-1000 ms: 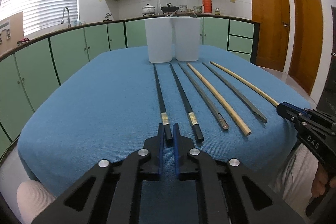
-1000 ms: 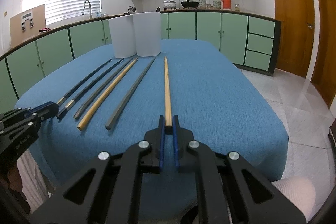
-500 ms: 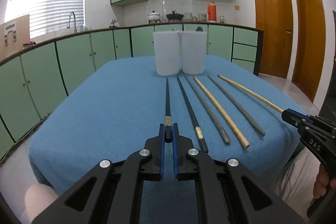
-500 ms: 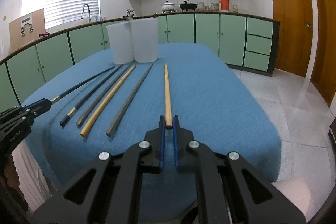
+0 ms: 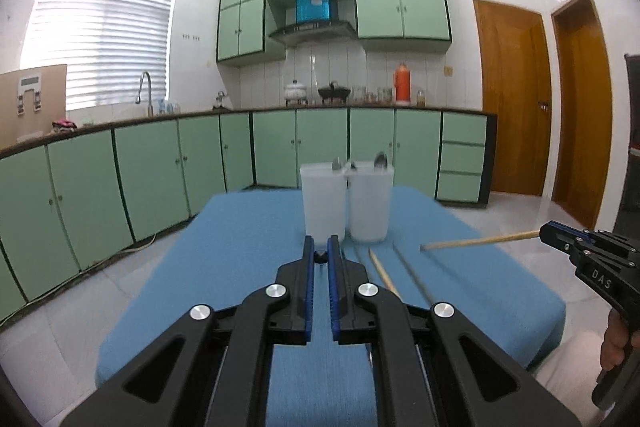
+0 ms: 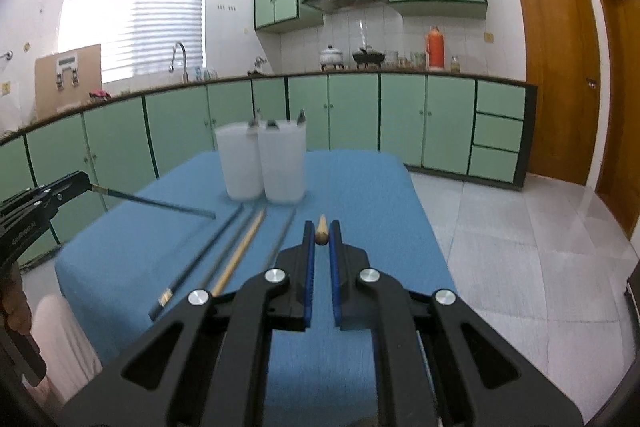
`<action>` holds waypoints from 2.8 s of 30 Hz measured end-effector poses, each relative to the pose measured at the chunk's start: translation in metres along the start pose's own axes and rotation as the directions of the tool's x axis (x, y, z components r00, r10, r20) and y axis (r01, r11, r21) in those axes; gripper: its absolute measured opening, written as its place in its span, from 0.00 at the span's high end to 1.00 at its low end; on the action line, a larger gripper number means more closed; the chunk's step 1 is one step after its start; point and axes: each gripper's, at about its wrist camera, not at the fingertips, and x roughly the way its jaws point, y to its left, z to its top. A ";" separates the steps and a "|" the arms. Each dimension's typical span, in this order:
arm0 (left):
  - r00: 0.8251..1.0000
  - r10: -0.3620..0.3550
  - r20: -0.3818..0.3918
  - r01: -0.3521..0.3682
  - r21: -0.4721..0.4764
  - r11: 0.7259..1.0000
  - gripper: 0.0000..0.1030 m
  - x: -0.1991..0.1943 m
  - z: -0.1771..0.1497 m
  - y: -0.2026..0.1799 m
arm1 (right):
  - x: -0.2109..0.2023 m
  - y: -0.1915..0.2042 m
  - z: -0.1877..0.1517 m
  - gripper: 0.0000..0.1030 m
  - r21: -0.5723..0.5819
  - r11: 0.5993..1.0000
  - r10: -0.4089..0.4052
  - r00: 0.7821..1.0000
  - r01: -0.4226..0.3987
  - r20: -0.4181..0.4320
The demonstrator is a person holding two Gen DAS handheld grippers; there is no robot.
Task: Organize utensils
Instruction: 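Lift both chopsticks over the white caddy and open both tools to drop them in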
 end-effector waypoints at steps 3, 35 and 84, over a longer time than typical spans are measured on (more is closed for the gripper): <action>1.000 -0.021 0.016 0.022 -0.015 1.000 0.94 0.002 0.021 0.004 | 0.001 -0.003 0.023 0.94 0.010 1.000 0.020 1.000 -0.020 0.015; 0.993 -0.088 0.074 0.093 -0.066 0.993 0.94 0.036 0.126 0.031 | 0.027 0.005 0.172 0.94 -0.045 0.986 0.163 0.986 -0.161 0.039; 0.999 -0.050 -0.016 0.049 -0.087 0.995 0.94 0.272 0.162 0.033 | 0.248 0.022 0.214 0.94 0.005 0.986 0.167 0.976 -0.168 -0.140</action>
